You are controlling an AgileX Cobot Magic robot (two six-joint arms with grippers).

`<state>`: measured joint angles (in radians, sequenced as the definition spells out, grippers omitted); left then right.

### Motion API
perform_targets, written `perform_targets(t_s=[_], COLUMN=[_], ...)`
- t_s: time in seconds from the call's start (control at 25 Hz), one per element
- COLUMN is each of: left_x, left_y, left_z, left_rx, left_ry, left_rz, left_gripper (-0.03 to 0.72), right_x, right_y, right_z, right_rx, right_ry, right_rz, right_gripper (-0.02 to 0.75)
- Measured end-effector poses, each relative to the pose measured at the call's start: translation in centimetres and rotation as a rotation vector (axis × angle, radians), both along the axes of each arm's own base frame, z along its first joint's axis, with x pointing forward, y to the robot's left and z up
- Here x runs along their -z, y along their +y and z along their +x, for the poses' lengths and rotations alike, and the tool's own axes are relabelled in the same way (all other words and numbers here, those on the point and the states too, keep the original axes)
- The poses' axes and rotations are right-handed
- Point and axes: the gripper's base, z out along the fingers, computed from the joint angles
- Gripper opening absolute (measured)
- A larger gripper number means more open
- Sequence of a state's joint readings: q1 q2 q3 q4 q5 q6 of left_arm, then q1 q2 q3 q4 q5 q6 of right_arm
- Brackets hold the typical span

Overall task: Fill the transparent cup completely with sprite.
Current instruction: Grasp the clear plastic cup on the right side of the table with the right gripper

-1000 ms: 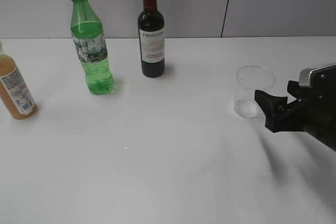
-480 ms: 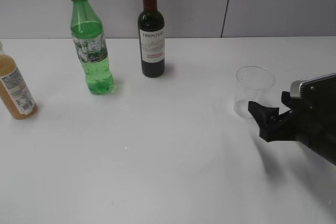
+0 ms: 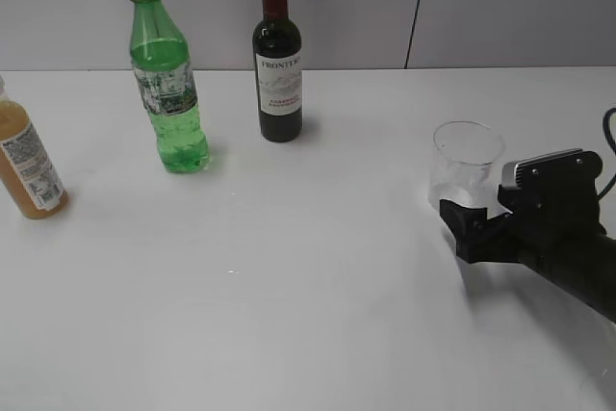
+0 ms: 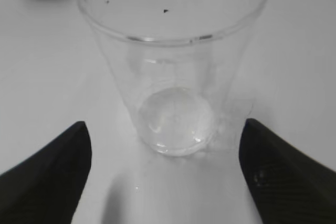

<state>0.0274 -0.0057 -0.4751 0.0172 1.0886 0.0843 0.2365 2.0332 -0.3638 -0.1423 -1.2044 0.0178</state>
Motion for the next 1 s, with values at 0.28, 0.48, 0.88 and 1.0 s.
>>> perform_targets(t_s=[0.28,0.48,0.88,1.0], left_x=[0.0,0.0,0.0,0.0], left_y=[0.0,0.0,0.0,0.0], left_z=[0.0,0.0,0.0,0.0], left_rx=[0.000,0.000,0.000,0.000], left_ry=[0.000,0.000,0.000,0.000], left_rz=[0.000,0.000,0.000,0.000], left_gripper=[0.228,0.228,0.228,0.228], right_x=[0.5,1.0,2.6,3.1], right_y=[0.4,0.7,1.1,1.1], right_z=[1.8,2.9,4.4,4.7], right_rx=[0.001,0.001,-0.001,0.000], right_ry=[-0.028,-0.039,-0.033,-0.028], right_rz=[0.007,0.010,0.010,0.011], right_gripper=[0.677,0.677,0.675,0.671])
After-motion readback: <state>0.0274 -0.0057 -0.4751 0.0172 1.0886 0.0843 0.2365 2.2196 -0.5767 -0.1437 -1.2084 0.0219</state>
